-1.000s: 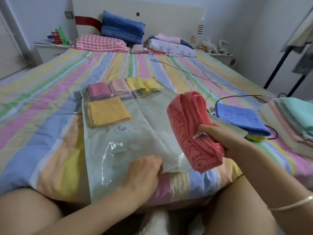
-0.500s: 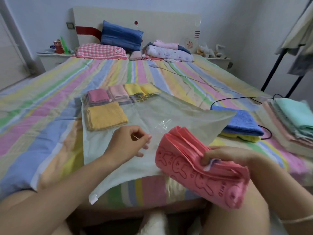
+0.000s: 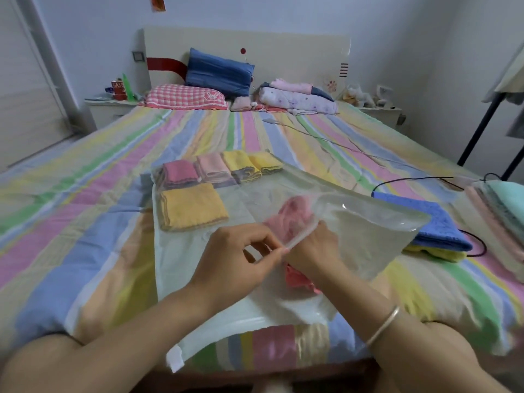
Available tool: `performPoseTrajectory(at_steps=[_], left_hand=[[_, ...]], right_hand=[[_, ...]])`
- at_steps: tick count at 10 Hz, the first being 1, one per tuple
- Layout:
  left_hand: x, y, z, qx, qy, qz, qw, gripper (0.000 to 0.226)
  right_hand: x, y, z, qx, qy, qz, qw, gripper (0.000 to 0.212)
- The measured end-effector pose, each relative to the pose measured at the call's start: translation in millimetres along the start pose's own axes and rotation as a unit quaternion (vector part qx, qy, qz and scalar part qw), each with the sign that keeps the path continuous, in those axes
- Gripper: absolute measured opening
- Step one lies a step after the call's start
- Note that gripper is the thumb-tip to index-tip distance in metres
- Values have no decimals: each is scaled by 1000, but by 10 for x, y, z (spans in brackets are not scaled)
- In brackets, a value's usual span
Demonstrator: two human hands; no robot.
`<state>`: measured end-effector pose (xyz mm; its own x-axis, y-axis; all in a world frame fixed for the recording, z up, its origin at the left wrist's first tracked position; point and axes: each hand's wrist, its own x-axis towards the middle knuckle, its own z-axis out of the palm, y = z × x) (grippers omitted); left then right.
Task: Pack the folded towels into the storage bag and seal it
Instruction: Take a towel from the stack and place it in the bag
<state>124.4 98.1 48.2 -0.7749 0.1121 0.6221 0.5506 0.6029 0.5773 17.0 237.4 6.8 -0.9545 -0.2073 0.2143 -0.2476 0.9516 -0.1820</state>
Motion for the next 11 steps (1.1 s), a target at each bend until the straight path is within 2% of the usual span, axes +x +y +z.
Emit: performPoseTrajectory(at_steps=[1,2,3,4,5,6,7,8,9,10,11], left_hand=[[23,0,-32,-67,-23,-63,995,10],[128,-42,-126,-224,-71,-174,956,13],[260,-186,-278,-383,-153,-286,865,24],[376,-483,-374,-399,-74,-333,851,26],[462,-935,-417,-295,57,-354,885,24],[480,-1451,-498,-194,145,-353,904,22],[444,-1912,-603,-98,187,-340,916,23],[405,-2250,-673,0,167,-301,939,22],[340,-2525,-661,85,93,-244,961,12],[242,-2716,-610,118,23,-220,968,35],[166,-2791,-546,108,27,-213,971,35]], right_hand=[[205,-181,49,14,26,-74,997,19],[449,-337,59,-22,31,-55,998,30],[724,-322,199,120,4,-13,993,27],[1109,-368,312,78,-33,-11,996,17],[1455,-455,415,65,-22,-5,998,32],[1674,-566,572,106,21,-24,994,33],[1896,-687,697,107,3,-20,994,33],[2100,-779,811,22,-20,-45,999,28],[2169,-835,889,-6,-25,-68,997,37],[2214,-827,964,12,-62,-27,998,64],[2227,-802,1025,-57,-37,-43,997,48]])
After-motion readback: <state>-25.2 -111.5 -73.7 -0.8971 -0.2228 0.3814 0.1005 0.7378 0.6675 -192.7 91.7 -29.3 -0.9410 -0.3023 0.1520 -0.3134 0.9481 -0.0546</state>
